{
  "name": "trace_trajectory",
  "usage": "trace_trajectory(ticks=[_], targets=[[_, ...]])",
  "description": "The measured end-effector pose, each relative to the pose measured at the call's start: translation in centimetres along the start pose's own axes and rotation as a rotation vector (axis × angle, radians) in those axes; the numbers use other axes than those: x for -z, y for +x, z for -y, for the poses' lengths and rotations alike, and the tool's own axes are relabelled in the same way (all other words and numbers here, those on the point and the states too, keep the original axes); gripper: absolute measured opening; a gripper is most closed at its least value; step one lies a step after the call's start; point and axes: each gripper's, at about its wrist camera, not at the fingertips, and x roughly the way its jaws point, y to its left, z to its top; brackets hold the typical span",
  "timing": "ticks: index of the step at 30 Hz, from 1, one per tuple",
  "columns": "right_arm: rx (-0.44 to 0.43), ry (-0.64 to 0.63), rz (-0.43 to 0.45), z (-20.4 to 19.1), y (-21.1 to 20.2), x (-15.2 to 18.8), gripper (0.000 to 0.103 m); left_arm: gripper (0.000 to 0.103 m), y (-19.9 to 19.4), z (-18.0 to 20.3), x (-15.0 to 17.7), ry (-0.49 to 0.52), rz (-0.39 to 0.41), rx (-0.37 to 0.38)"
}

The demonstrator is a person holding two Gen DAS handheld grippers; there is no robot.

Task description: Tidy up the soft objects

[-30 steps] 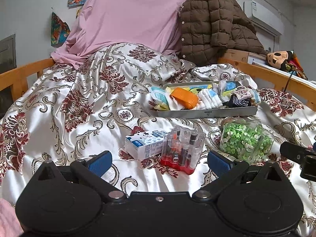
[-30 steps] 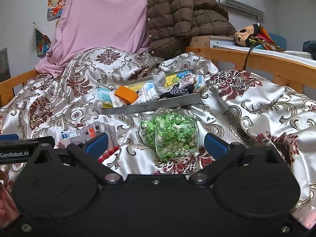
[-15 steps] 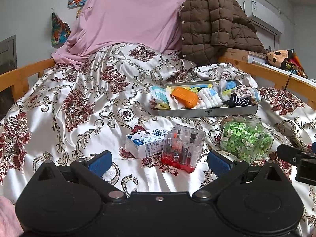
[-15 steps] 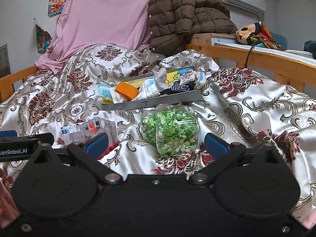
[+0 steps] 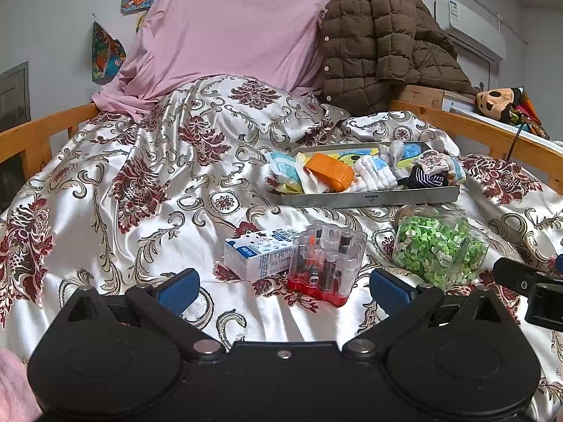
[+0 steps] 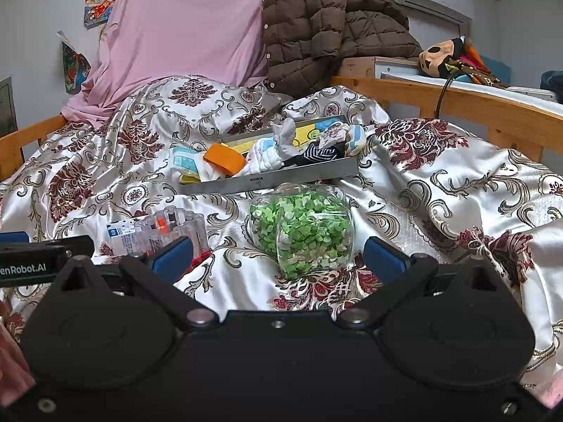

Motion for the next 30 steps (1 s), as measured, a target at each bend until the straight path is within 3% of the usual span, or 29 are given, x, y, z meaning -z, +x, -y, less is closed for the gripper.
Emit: trace_trajectory(ticks=[30], targets=[[0.013,0.016,-0.005,0.14,0.01,0.25,0.102,0.102,-0.04,-0.02,-0.05,0.001,-0.001,0.001]])
